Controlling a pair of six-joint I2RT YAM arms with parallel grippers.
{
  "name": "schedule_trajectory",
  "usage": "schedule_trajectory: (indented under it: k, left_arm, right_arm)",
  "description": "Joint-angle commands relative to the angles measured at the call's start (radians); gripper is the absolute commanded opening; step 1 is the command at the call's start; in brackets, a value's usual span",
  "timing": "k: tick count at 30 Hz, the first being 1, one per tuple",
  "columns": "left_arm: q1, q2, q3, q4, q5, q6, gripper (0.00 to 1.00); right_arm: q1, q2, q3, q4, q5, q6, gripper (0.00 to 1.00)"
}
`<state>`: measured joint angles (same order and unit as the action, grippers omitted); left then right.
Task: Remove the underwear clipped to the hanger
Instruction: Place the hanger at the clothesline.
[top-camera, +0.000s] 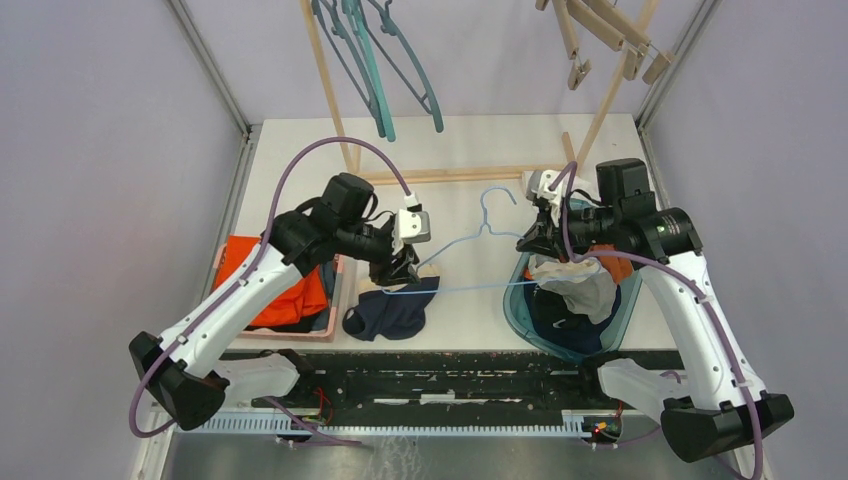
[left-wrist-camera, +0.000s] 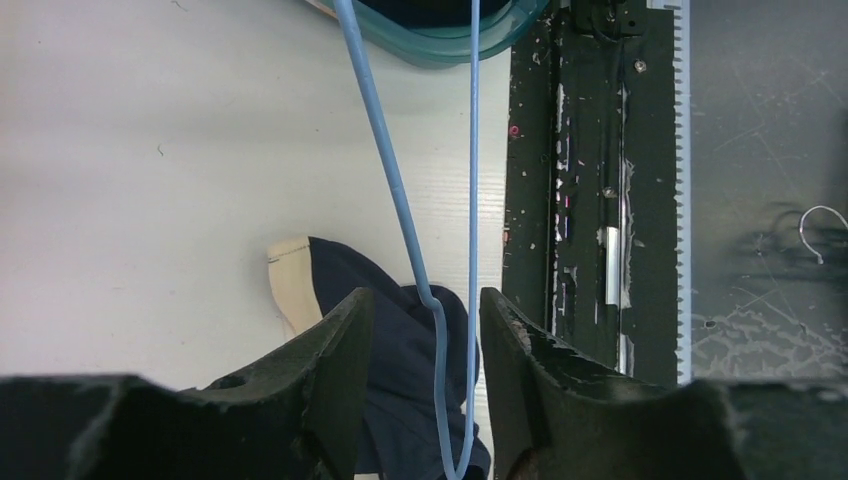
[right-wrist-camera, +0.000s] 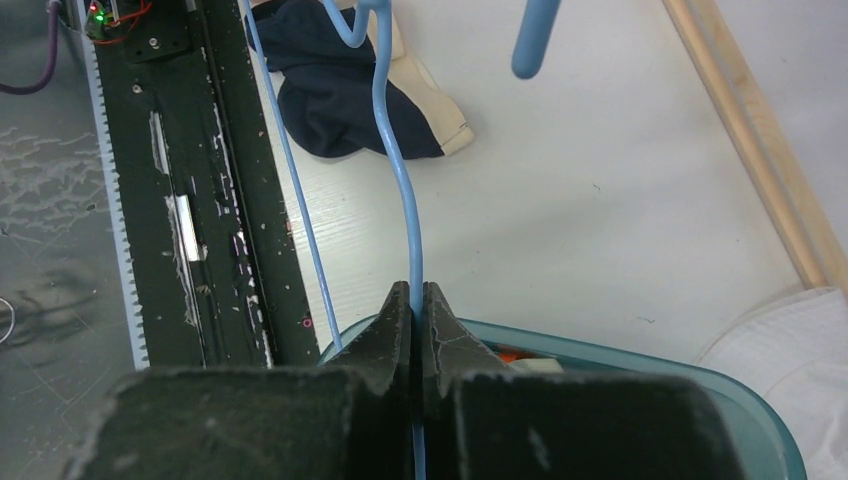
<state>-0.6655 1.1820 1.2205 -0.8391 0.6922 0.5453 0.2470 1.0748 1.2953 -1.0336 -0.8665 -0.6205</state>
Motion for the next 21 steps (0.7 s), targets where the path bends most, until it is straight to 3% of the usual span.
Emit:
schedule_trajectory:
  k: [1,8,15,16,18,21]
  left_arm:
    - [-0.003,-0.03,0.008,0.037,0.019,-0.052,0.46]
    - [-0.003,-0.017,-0.008,0.044,0.035,-0.049,0.39]
    - [-0.003,-0.021,0.001,0.052,0.052,-0.053,0.04]
    - [-0.003,-0.023,0.003,0.053,0.051,-0.062,0.03]
    - [-0.003,-0.03,0.009,0.058,0.04,-0.081,0.03]
    - [-0.003,-0.042,0.025,0.063,-0.019,-0.121,0.03]
  right_arm:
    - [0.004,-0.041,-0.015,0.06,0.011,-0.007,0.01]
    - [0.003,-0.049,0.002,0.064,-0.035,0.026,0.01]
    - [0.004,-0.07,-0.04,0.123,0.03,0.063,0.01]
    - [0.003,-0.074,-0.049,0.143,0.056,0.082,0.02]
    - [0.004,-0.081,-0.065,0.185,0.123,0.136,0.13]
    - [0.003,-0.079,-0.07,0.206,0.212,0.191,0.43]
